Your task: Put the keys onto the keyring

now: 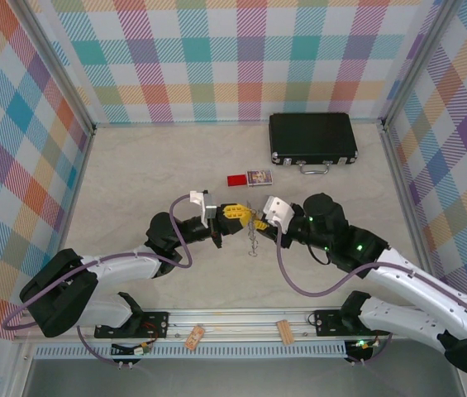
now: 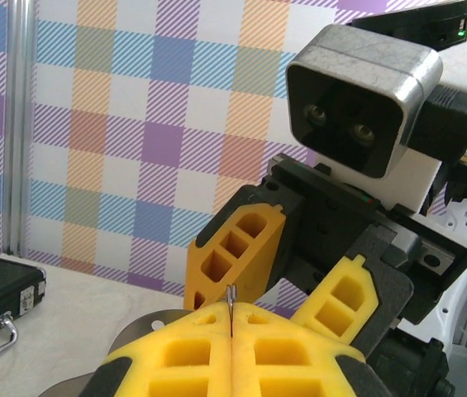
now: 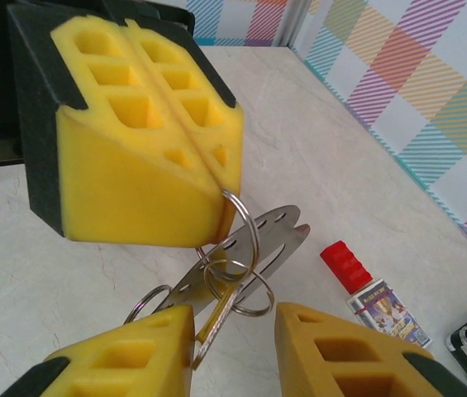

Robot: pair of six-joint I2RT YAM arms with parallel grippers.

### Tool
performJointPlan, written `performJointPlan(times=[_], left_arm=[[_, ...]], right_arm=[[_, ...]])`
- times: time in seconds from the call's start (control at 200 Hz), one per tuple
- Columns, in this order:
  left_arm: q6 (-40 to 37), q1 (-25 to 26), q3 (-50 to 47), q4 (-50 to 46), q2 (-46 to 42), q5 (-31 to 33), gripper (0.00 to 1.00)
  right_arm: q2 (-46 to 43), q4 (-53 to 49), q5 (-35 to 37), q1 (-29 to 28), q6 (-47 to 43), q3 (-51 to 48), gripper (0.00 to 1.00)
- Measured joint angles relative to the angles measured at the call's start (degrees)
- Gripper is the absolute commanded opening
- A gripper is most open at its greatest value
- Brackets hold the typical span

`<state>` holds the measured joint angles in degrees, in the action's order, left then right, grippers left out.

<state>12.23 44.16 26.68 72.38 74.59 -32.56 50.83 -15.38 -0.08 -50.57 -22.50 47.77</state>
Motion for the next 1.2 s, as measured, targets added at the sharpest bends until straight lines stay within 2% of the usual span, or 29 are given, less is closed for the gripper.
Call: performJointPlan(times=[0.055, 0.17, 0.24, 0.345, 0.81, 0.895, 0.98, 1.2], left_arm=[[0.1, 0.0, 0.0, 0.0, 0.0, -0.1, 0.00], [0.2, 0.0, 0.0, 0.0, 0.1, -0.5, 0.00], [0.4, 0.0, 0.0, 0.0, 0.2, -0.7, 0.00], [0.4, 0.0, 0.0, 0.0, 0.3, -0.6, 0.00], [3.9, 0.0, 0.5, -0.2, 0.3, 0.3, 0.00], [4.1, 0.0, 0.5, -0.3, 0.3, 0.3, 0.00], [4.1, 0.0, 0.5, -0.1, 0.4, 0.7, 0.00], [3.3, 0.0, 0.5, 0.5, 0.4, 1.9, 0.00]], right_arm=[[0.5, 0.0, -0.2, 0.1, 0.3, 0.0, 0.26], [1.2, 0.3, -0.2, 0.3, 0.7, 0.0, 0.18], [1.2, 0.4, -0.3, 0.3, 0.9, 0.0, 0.06], [1.2, 0.4, -0.5, 0.4, 1.2, 0.0, 0.00], [3.8, 1.0, -3.7, 0.7, 0.8, 0.1, 0.03], [4.6, 1.0, -4.1, 0.7, 0.8, 0.5, 0.07], [4.8, 0.9, -4.4, 0.7, 1.1, 0.6, 0.20], [0.2, 1.0, -3.0, 0.8, 2.5, -0.6, 0.27]])
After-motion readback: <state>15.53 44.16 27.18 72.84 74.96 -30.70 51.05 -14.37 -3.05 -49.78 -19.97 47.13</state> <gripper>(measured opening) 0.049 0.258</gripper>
